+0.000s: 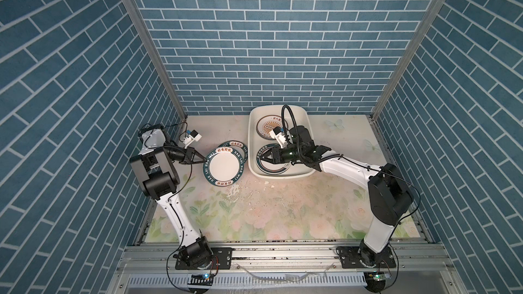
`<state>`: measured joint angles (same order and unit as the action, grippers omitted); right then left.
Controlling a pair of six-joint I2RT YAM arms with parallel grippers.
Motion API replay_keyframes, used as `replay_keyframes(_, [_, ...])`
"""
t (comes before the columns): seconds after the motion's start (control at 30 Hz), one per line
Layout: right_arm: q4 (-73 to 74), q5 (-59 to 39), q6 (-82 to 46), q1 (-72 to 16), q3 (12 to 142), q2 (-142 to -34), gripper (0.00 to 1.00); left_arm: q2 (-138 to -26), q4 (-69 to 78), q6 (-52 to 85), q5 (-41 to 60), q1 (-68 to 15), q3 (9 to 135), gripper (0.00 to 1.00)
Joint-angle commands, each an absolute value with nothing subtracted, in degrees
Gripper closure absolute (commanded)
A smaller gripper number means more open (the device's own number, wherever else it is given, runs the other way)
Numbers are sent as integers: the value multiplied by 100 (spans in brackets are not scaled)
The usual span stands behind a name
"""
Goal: Place the plates into the plastic bin on the countertop
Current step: 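Move the right gripper over the bin toward the plate held by the left gripper, then close the right gripper on the upright plate's rim beside the left gripper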
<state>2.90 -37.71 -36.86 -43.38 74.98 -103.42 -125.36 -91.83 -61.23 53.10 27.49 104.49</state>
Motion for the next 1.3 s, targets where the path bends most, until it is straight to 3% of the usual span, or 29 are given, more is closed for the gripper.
replay_keyframes(0.0, [377,-3647,-3676,-4437,7733,-10573,61,-12327,-10148,-6257,5655,2777,10607,100])
replay_keyframes(0.6, [0,-3276,-3327,-4613,8684,-11365,63,-12243,-10217,-6179,5967,2744,10798,100])
replay_keyframes(1.27, [-293,-3190,-3193,-4785,9478,-12007,58,-12296,-10220,-6100,6117,2535,10955,100])
